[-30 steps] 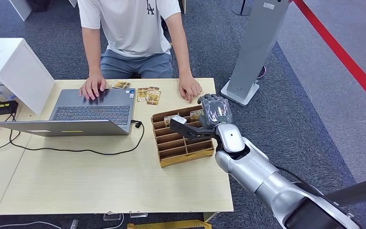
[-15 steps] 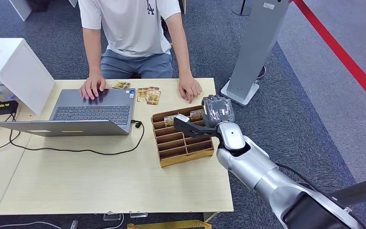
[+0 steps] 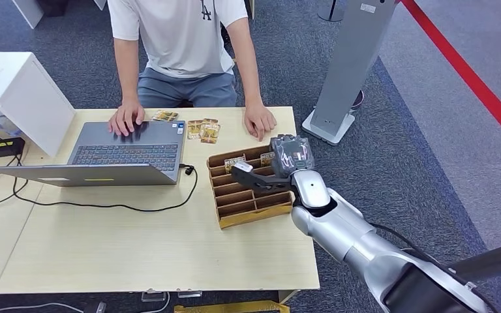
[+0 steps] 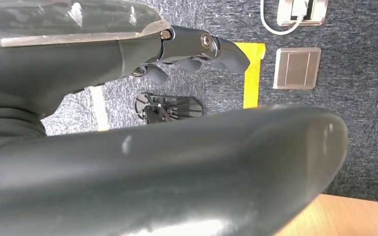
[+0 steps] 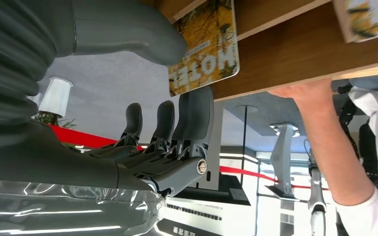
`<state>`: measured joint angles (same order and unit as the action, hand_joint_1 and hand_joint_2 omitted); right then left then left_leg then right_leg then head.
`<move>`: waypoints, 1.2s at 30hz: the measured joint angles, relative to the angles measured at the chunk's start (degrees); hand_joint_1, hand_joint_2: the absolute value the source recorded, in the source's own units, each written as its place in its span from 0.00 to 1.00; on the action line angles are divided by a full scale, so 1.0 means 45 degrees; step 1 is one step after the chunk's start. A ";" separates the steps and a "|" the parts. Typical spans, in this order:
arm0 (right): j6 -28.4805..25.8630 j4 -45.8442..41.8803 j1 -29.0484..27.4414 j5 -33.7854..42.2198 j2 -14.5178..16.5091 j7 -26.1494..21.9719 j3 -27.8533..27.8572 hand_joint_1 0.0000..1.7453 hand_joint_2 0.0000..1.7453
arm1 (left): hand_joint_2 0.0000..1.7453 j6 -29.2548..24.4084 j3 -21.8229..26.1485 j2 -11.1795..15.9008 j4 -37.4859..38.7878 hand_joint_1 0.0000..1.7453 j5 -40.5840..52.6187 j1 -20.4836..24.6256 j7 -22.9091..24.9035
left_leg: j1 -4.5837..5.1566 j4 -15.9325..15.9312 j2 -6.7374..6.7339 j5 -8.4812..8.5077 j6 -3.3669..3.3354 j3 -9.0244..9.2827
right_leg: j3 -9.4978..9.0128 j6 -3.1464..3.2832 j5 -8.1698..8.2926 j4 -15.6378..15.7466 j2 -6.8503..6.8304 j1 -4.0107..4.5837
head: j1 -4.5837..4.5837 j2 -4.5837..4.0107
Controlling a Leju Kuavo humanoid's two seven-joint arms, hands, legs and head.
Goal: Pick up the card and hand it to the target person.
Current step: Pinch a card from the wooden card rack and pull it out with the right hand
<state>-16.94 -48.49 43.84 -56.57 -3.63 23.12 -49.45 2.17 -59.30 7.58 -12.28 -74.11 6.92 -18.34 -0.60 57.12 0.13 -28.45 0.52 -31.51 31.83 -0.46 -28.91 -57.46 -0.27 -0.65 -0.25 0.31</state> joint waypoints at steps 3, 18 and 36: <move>-0.0055 0.0028 0.0000 0.0002 0.0057 -0.0034 -0.0107 0.72 1.00 | 0.00 -0.0017 0.0000 0.0000 0.0000 0.00 -0.0003 -0.0030 -0.0032 | 0.0000 0.0000 0.0000 0.0000 0.0000 0.0000 | 0.0000 0.0000 0.0000 0.0000 0.0000 0.0000 | 0.0000 0.0000; -0.0227 0.0125 0.0023 0.0041 0.0128 -0.0101 -0.0387 1.00 1.00 | 0.00 -0.0033 -0.0005 0.0000 0.0000 0.00 -0.0003 -0.0059 -0.0063 | 0.0000 0.0000 -0.0002 0.0001 0.0000 0.0015 | -0.0007 0.0001 0.0001 0.0000 0.0004 0.0000 | 0.0001 0.0000; -0.0260 -0.0582 0.0052 0.0149 -0.0115 0.0271 -0.0362 1.00 1.00 | 0.00 0.0011 -0.0005 0.0000 0.0000 0.00 -0.0012 -0.0117 -0.0494 | 0.0000 0.0001 -0.0003 0.0001 0.0000 0.0012 | -0.0002 0.0001 0.0001 0.0000 0.0006 0.0000 | 0.0001 0.0000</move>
<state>-18.11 -51.11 44.08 -55.89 -4.15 24.34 -51.08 2.22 -59.32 7.58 -12.28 -74.17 6.40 -20.57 -0.60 57.12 0.11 -28.45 0.52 -31.45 31.82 -0.45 -28.91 -57.46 -0.24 -0.65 -0.24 0.31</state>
